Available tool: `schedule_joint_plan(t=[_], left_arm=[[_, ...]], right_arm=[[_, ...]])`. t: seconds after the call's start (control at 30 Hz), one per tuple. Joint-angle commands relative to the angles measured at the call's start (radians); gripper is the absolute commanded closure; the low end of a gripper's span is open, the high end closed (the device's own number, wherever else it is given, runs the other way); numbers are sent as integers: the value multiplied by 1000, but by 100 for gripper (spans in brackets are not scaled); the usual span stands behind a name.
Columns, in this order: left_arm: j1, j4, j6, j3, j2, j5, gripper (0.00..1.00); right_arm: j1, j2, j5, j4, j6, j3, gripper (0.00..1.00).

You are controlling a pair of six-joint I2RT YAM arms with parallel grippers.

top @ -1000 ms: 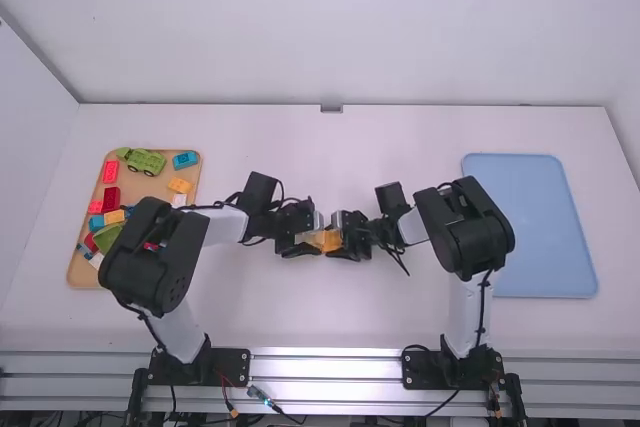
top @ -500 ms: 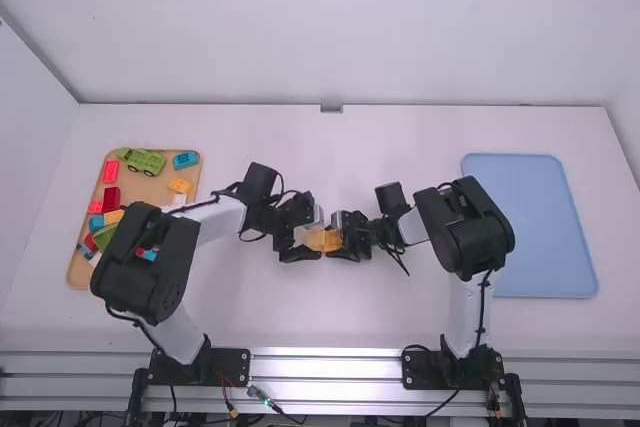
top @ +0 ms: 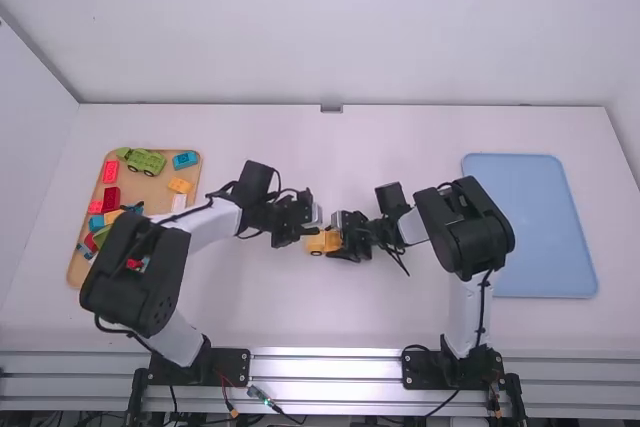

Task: Assemble lego blocks to make yellow taxi

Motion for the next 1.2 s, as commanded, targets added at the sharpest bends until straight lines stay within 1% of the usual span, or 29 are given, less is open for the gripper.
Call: schedule_joint_plan(t=[0.0, 0.07, 0.17, 0.47, 0.63, 0.9, 1.0, 1.07, 1.17], left_arm=[[-1, 50, -81, -39, 17, -19, 98], [-1, 115, -104, -65, 35, 6, 98], [-1, 148, -105, -71, 62, 17, 98], [-4, 152, -149, -69, 117, 11, 98], [-29, 148, -146, -69, 145, 3, 98], [-40, 126, -150, -69, 171, -51, 98], [-41, 116, -175, -69, 171, -104, 98], [-41, 115, -212, -70, 171, -170, 98], [-41, 118, -217, -76, 171, -174, 98]], right_arm=[[-3, 14, 80, -15, 2, -8, 37], [-4, 14, 78, -15, 2, -8, 37], [-3, 14, 77, -15, 2, -8, 37], [-3, 14, 79, -15, 2, -7, 37], [-3, 14, 79, -14, 2, -7, 37], [-3, 14, 80, -11, 2, -7, 36], [-4, 14, 80, -11, 1, -8, 36], [-3, 14, 79, -11, 2, -7, 36], [-4, 14, 80, -11, 2, -7, 36]])
